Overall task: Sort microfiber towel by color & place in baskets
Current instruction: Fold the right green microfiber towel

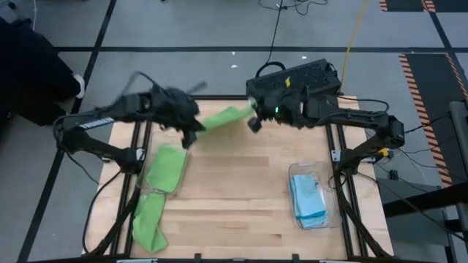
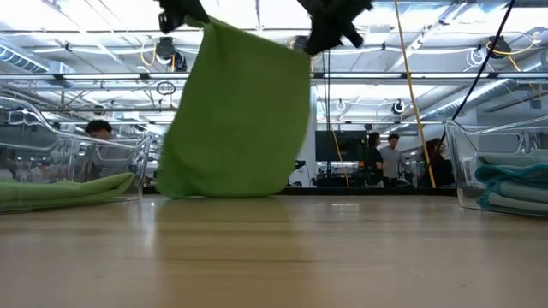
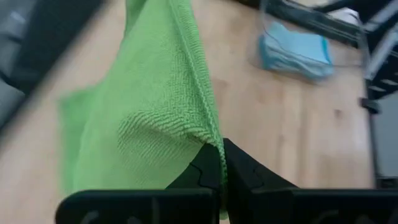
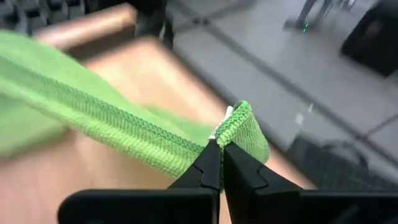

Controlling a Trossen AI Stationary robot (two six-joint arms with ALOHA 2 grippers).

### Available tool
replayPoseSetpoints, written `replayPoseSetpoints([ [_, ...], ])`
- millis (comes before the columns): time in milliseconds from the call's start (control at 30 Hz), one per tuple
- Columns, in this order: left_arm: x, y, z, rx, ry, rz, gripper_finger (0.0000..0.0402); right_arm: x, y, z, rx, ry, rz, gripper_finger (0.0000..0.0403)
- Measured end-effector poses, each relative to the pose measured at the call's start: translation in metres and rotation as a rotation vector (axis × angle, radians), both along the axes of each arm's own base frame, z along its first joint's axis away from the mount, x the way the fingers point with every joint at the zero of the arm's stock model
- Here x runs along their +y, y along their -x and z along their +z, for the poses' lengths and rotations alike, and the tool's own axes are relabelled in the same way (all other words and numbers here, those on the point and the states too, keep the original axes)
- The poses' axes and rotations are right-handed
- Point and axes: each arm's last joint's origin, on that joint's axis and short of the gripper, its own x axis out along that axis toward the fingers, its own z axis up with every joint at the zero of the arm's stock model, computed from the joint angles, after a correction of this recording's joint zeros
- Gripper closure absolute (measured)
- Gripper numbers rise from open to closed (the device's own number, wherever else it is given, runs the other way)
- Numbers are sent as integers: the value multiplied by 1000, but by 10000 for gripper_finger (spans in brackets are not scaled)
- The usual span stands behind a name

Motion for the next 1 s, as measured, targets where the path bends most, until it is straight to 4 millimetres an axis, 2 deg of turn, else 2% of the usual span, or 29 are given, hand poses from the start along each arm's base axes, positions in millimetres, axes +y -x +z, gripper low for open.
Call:
replayPoseSetpoints([
  [100,-26,-25,-37,34,124,-31,398,18,9,-30,30,-86,29,403],
  [267,-82,-63,-97,54,304,-85,396,53,37,-73,20,-253,62,403],
  [400,-120,-84,-119,33,397,-135,397,79,65,-88,-16,-346,101,403],
  [500,-137,-96,-125,-15,446,-165,398,92,79,-94,-52,-385,123,403],
  [667,-149,-108,-129,-94,499,-214,395,98,89,-93,-107,-383,118,403],
  [800,-146,-109,-129,-113,456,-187,397,94,90,-91,-110,-345,99,403],
  [933,-144,-107,-132,-85,422,-166,395,87,84,-95,-92,-326,90,403],
  [1000,-143,-103,-137,-18,414,-153,398,85,76,-99,-91,-318,109,403],
])
